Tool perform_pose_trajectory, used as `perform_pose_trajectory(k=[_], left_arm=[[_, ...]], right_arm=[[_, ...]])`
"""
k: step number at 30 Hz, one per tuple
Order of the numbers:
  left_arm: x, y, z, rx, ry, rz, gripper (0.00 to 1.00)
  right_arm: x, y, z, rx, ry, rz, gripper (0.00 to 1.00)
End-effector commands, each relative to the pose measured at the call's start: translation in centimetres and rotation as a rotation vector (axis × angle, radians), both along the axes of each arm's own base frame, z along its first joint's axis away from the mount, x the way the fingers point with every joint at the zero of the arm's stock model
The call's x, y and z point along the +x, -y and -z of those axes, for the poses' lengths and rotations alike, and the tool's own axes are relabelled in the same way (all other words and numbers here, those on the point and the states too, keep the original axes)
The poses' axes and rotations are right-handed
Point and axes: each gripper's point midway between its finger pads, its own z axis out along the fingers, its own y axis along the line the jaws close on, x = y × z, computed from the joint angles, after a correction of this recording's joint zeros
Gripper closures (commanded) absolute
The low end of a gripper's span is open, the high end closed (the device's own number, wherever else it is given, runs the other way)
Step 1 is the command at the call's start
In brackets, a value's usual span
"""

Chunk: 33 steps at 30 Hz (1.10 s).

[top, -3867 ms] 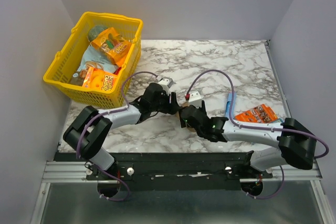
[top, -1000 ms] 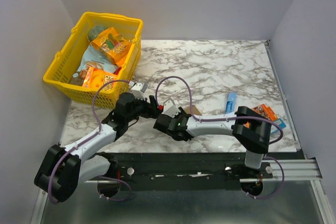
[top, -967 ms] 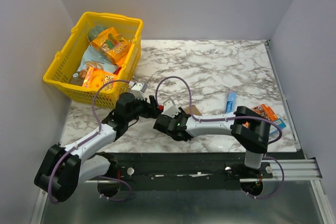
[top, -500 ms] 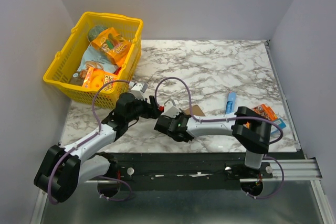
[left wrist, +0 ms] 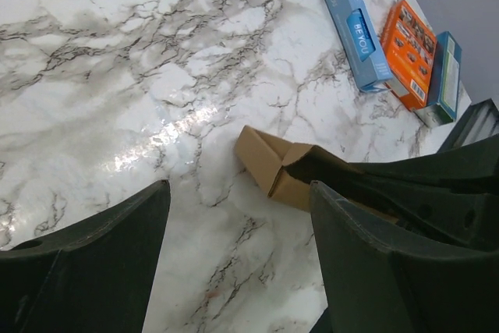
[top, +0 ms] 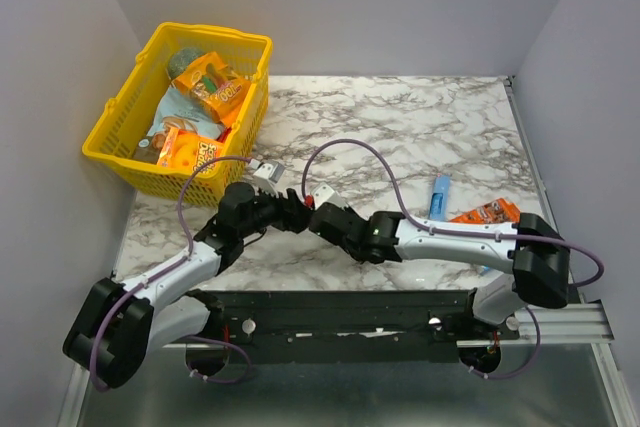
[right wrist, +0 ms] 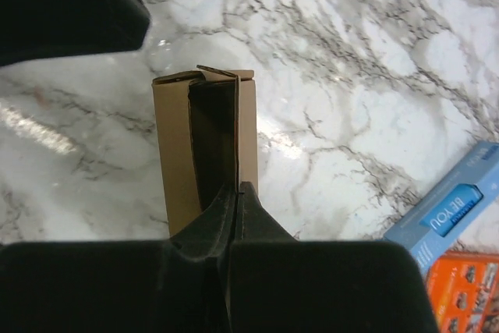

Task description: Fold the paper box

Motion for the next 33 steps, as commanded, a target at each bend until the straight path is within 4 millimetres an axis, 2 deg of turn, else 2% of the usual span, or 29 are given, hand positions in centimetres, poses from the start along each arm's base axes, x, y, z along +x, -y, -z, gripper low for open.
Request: perform_pose_trajectory(k=[1,3,4,6,8,11,13,15,16,18,19,22,31,33], left_arm=[[-1.8,1.4,-2.1,-0.080,0.094,0.117,0.19],[-2.1,1.5,-2.8,-0.102,0.132,0.129,0.19],[-2.6,1.4,-2.4,-0.107,0.134,0.139,0.19],[-3.2,1.7,-2.8,-0.136,0.166,0.175,0.18],[-4.0,1.8,-2.0,-0.139,0.159,0.210,0.17],[-4.1,2.0,-0.7,-0.109,0.156,0.233,0.18],[-4.0,2.0,1.0,-0.073,0.105,0.234,0.21],[-3.8,2.3,1.3,-0.068,0.094,0.242,0.23],[-3.9,2.4,2.1,-0.061,0.074,0.249,0.27],[-3.8,2.8,2.2,-0.064,0.083,0.265,0.32],[-3.9,3.0,3.0,-0.052,0.062,0.282,0.39],[-3.5,3.4,3.9,-0.023,0.052,0.291,0.46],[-2.3,4.4,4.3,0.003,0.074,0.259,0.53],[-2.2,4.6,4.4,0.006,0.072,0.258,0.53]], right_arm=[[-0.8,-1.2,-1.6,0.127,-0.089,-0.108,0.97],[-0.5,-1.2,-1.6,0.182,-0.136,-0.138,0.97],[-0.3,-1.2,-2.2,0.220,-0.138,-0.149,0.97],[0.0,-1.2,-2.1,0.281,-0.174,-0.185,0.97],[0.5,-1.2,-2.5,0.352,-0.202,-0.210,0.97],[0.9,-0.9,-1.9,0.396,-0.237,-0.226,0.97],[0.9,-0.9,-1.3,0.405,-0.267,-0.236,0.98],[0.9,-1.1,-0.9,0.412,-0.280,-0.240,0.98],[0.9,-1.1,-0.7,0.414,-0.285,-0.242,0.98],[0.8,-1.4,-0.2,0.424,-0.303,-0.244,0.98],[0.8,-1.5,-0.1,0.425,-0.307,-0.244,0.98],[0.8,-1.8,0.4,0.427,-0.326,-0.244,0.99],[-0.4,-3.4,-0.3,0.488,-0.396,-0.297,0.93],[-0.6,-3.7,-0.2,0.498,-0.414,-0.299,0.87]])
